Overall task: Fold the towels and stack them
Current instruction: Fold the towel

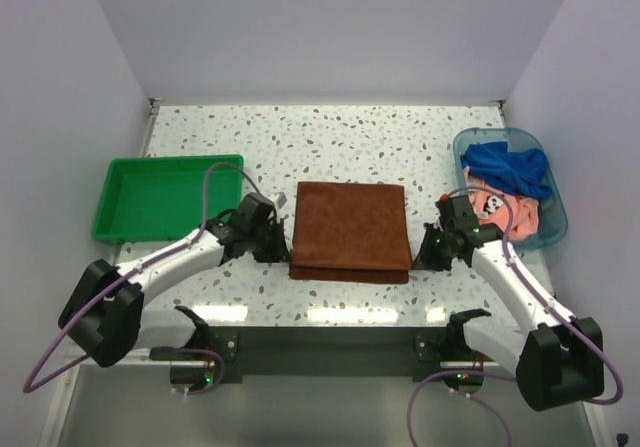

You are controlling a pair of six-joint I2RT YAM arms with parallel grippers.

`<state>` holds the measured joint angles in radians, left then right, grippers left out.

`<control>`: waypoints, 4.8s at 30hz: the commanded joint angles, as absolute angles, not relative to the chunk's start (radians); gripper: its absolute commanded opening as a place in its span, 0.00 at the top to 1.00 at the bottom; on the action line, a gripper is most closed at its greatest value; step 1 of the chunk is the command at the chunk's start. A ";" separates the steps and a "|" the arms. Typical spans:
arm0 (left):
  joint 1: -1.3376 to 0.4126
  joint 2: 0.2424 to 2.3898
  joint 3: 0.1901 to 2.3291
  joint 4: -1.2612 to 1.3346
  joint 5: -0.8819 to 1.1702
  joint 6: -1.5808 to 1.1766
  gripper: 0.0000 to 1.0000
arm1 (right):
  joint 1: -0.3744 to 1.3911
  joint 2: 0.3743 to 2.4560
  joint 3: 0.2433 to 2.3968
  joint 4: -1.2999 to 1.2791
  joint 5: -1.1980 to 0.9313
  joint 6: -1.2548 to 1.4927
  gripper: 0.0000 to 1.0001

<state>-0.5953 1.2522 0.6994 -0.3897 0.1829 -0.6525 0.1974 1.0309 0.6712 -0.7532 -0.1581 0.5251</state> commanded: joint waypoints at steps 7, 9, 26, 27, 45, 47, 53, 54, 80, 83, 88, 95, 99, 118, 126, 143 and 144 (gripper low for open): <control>-0.624 1.393 0.627 -0.265 0.187 -0.650 1.00 | 0.199 1.135 0.554 -0.664 -0.124 0.557 1.00; -0.629 1.396 0.627 -0.267 0.184 -0.652 1.00 | 0.199 1.147 0.548 -0.661 -0.132 0.563 1.00; -0.635 1.391 0.637 -0.341 0.146 -0.675 1.00 | 0.216 1.224 0.535 -0.643 -0.138 0.575 1.00; -0.635 1.397 0.637 -0.342 0.144 -0.676 1.00 | 0.215 1.230 0.534 -0.638 -0.138 0.575 1.00; -0.637 1.431 0.827 -0.431 0.109 -0.643 1.00 | 0.215 1.269 0.716 -0.675 -0.118 0.554 1.00; -0.635 1.433 0.821 -0.425 0.117 -0.644 1.00 | 0.216 1.270 0.704 -0.661 -0.124 0.555 1.00; -0.637 1.489 0.784 -0.396 0.159 -0.635 1.00 | 0.216 1.311 0.646 -0.617 -0.176 0.555 1.00; -0.637 1.508 0.781 -0.391 0.161 -0.635 1.00 | 0.215 1.321 0.641 -0.597 -0.181 0.557 1.00; -0.443 1.916 1.192 -0.367 0.141 -0.522 1.00 | 0.206 1.920 1.184 -0.535 -0.002 0.512 1.00; -0.443 1.885 1.152 -0.379 0.141 -0.529 1.00 | 0.206 1.893 1.175 -0.563 -0.002 0.508 1.00; -0.443 1.784 1.034 -0.368 0.136 -0.561 1.00 | 0.206 1.801 1.042 -0.561 0.038 0.509 1.00; -0.445 1.687 0.974 -0.391 0.129 -0.566 1.00 | 0.204 1.691 0.977 -0.580 0.097 0.526 1.00; -0.443 1.677 0.986 -0.403 0.123 -0.558 1.00 | 0.204 1.648 0.989 -0.623 0.126 0.525 1.00; -0.445 1.568 1.054 -0.511 0.132 -0.528 1.00 | 0.204 1.465 1.066 -0.729 -0.038 0.506 1.00; -0.485 1.572 0.893 -0.378 0.196 -0.543 1.00 | 0.206 1.462 0.825 -0.546 -0.092 0.552 1.00; -0.514 1.528 0.859 -0.457 0.056 -0.578 0.44 | 0.206 1.355 0.839 -0.646 -0.029 0.520 0.52; -0.515 1.494 0.864 -0.471 0.039 -0.580 0.38 | 0.207 1.339 0.848 -0.655 -0.025 0.508 0.50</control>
